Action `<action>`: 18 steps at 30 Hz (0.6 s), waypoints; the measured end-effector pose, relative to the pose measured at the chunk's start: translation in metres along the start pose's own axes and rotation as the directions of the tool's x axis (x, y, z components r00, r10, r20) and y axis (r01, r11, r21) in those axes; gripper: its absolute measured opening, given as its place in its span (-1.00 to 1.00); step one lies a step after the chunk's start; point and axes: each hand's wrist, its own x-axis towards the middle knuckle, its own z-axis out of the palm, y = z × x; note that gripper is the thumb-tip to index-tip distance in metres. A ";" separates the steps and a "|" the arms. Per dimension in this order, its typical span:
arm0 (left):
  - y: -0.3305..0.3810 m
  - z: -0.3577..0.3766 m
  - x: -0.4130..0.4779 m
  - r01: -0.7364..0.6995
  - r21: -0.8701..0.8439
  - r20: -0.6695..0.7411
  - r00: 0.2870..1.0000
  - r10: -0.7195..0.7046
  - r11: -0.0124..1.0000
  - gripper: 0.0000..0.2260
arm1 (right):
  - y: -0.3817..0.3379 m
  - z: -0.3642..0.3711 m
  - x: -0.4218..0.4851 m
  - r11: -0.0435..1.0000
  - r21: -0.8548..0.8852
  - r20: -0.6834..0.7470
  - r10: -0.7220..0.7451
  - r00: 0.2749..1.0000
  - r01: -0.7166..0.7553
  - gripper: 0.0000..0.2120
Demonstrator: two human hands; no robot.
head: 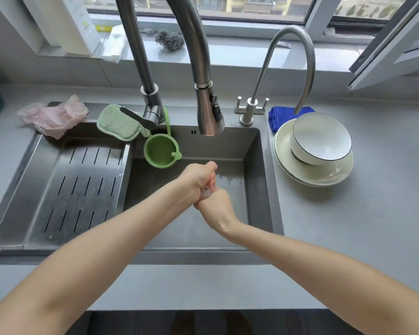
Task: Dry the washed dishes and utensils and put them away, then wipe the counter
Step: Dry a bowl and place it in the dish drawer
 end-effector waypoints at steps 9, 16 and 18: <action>0.019 -0.007 0.011 0.178 -0.010 0.185 0.967 -0.173 0.984 -0.62 | -0.003 -0.035 0.004 0.985 0.129 0.231 0.084 0.969 -0.117 -0.88; 0.032 -0.035 -0.002 -0.064 0.336 0.547 0.826 -0.139 0.940 -0.71 | -0.003 -0.083 -0.013 0.854 0.454 0.415 0.050 0.909 -0.254 -0.72; 0.035 -0.039 -0.003 -0.098 0.347 0.566 0.815 -0.125 0.933 -0.71 | -0.001 -0.096 -0.016 0.890 0.394 0.377 0.073 0.923 -0.231 -0.70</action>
